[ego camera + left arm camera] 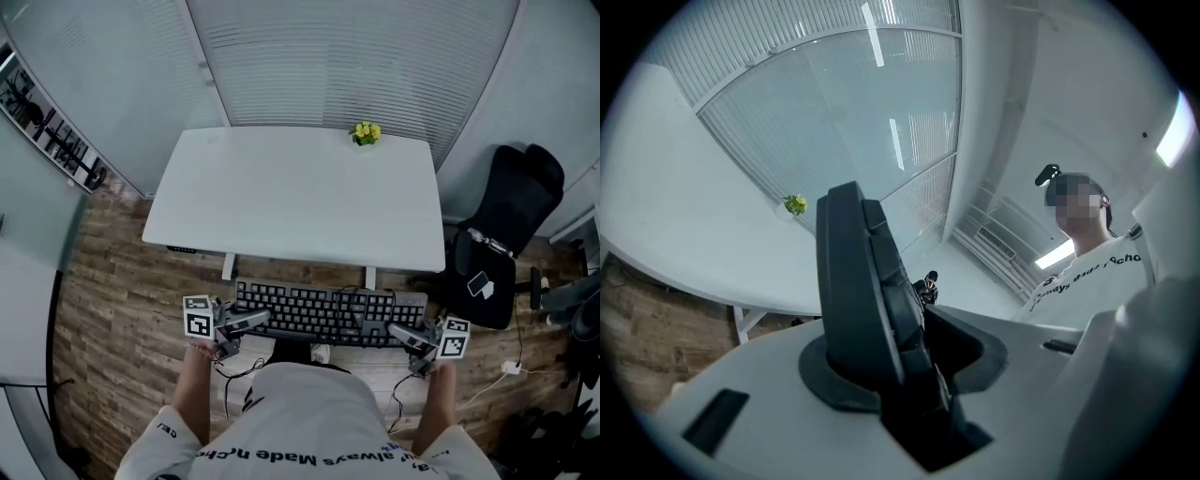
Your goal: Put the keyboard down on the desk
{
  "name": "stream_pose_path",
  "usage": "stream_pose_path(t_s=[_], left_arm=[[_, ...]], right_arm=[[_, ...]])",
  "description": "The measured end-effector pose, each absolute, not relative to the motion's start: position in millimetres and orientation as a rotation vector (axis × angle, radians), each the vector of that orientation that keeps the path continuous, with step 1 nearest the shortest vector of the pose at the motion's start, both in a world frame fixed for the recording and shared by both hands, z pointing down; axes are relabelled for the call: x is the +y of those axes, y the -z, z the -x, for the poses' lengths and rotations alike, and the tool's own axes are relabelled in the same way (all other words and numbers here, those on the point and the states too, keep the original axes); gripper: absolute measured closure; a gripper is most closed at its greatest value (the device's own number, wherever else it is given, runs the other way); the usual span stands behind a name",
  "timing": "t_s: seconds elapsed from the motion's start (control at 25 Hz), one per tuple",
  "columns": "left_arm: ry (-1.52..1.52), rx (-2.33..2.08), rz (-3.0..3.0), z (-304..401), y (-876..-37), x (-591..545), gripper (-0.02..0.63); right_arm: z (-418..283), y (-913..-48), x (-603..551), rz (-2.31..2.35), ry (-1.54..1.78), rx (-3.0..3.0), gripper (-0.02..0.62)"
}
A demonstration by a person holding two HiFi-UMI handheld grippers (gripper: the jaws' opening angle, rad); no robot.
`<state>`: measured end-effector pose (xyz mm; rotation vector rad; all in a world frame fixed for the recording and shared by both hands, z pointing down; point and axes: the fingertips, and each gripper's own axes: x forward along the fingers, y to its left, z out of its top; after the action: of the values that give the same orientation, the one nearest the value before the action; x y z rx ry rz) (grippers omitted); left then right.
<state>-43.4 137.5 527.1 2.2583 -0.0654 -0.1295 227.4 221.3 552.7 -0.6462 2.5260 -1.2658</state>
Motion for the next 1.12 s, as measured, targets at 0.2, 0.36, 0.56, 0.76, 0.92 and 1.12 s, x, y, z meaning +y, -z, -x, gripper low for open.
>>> stream_pose_path(t_s=[0.2, 0.36, 0.56, 0.76, 0.92, 1.12], left_arm=[[0.135, -0.06, -2.27, 40.2, -527.4, 108.4, 0.445], [0.138, -0.064, -2.266, 38.2, -529.2, 78.7, 0.445], [0.155, -0.071, -2.255, 40.8, -529.1, 39.0, 0.445], [0.154, -0.073, -2.248, 44.3, -530.7, -3.5, 0.445], [0.157, -0.067, -2.243, 47.8, -531.1, -31.3, 0.445], [0.154, -0.065, -2.237, 56.1, -531.5, -71.6, 0.443]], right_arm=[[-230.7, -553.3, 193.1, 0.654, 1.261, 2.53, 0.445], [-232.5, -552.3, 162.7, 0.655, 1.269, 2.532, 0.445], [-230.3, -549.5, 121.1, 0.658, 1.281, 2.542, 0.445], [-226.2, -548.7, 78.9, 0.664, 1.299, 2.534, 0.445], [-221.9, -548.4, 52.8, 0.676, 1.305, 2.534, 0.445], [-212.8, -546.3, 13.3, 0.69, 1.319, 2.524, 0.444]])
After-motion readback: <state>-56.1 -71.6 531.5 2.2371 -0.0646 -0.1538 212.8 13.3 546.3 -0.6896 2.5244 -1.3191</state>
